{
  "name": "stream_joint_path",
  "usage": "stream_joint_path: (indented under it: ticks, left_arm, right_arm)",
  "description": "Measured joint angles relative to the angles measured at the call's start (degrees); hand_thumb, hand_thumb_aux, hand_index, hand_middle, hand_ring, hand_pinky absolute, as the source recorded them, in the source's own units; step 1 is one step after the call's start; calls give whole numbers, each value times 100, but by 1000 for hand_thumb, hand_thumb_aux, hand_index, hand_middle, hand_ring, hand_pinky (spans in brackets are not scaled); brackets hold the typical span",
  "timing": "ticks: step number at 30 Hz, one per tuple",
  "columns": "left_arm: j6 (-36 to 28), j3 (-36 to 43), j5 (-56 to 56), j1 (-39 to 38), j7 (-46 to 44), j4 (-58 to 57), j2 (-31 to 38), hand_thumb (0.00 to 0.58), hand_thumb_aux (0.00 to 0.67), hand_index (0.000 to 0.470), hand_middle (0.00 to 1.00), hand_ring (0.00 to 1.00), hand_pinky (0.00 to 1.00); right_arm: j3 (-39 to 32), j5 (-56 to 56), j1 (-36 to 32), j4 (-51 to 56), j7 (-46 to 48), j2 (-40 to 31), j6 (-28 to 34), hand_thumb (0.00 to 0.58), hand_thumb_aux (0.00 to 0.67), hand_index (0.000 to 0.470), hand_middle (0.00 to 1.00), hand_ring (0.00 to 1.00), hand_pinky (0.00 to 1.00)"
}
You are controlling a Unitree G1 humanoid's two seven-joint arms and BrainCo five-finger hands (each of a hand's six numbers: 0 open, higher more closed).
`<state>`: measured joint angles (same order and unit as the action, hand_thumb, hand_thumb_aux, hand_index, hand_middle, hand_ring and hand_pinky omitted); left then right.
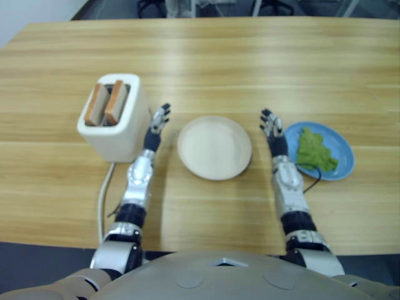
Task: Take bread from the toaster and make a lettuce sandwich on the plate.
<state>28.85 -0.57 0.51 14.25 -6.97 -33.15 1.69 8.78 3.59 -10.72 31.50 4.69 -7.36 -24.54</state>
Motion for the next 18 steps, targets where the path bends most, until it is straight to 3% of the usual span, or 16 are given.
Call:
stream_joint_path:
  ticks: [18]
  left_arm:
    - [-146,-9,35,-10,123,33,-7,0,0,0,0,0,0]
  right_arm:
    - [0,1,0,-1,1,-12,0,0,0,0,0,0,0]
